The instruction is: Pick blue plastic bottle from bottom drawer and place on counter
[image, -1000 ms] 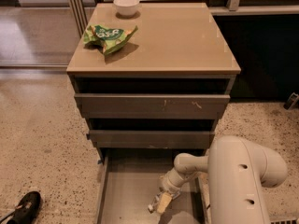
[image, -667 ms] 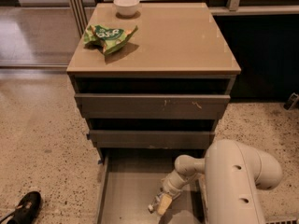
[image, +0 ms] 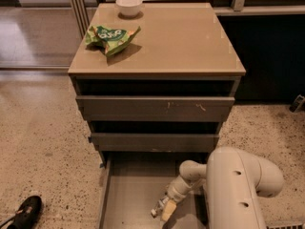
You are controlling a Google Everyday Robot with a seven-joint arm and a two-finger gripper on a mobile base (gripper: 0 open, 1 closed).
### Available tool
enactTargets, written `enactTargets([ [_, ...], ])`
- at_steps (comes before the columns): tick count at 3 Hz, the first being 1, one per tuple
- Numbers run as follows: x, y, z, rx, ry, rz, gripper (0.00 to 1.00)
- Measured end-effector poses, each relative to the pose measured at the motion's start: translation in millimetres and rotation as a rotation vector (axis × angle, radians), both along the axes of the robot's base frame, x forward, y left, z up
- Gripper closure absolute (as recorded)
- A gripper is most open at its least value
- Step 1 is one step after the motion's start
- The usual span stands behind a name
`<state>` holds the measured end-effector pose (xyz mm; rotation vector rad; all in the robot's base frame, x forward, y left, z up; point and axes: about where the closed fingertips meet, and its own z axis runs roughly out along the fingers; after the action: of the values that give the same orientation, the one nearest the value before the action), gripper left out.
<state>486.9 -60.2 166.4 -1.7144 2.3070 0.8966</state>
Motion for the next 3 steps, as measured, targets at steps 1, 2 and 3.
enactTargets([
  [1, 0.5, 1.3, -0.5, -0.009, -0.018, -0.018, 0.0],
  [2, 7.7, -3.6, 0.9, -0.051, -0.073, -0.086, 0.0],
  [3, 17.2, -1.5, -3.9, -0.057, -0.121, -0.129, 0.0],
])
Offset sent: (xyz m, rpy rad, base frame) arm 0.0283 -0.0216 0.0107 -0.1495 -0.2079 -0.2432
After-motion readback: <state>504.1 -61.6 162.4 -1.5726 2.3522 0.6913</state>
